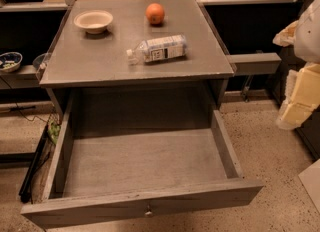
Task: Place blue plastic bottle into top drawer
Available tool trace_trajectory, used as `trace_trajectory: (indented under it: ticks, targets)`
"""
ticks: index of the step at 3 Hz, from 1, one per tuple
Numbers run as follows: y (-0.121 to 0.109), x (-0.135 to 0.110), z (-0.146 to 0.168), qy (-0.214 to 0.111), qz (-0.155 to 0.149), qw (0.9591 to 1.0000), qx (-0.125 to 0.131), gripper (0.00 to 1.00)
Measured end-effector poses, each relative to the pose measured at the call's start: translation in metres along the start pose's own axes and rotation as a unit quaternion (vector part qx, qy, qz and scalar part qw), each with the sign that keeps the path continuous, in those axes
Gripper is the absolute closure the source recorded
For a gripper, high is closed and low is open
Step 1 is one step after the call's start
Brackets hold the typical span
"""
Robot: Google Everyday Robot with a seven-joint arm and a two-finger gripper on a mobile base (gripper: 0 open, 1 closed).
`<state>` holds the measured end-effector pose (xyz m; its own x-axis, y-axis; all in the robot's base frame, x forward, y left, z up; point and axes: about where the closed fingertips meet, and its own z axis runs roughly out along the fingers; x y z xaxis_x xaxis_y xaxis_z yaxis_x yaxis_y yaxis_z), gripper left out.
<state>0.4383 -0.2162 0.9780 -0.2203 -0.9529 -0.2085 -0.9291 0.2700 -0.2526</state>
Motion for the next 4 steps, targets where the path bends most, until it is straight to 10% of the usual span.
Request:
trace_trajectory:
  ticks: [4]
  targets:
    - [-0.099,-0.069,0.052,0.002,-0.071,0.9975,0.003,0.0]
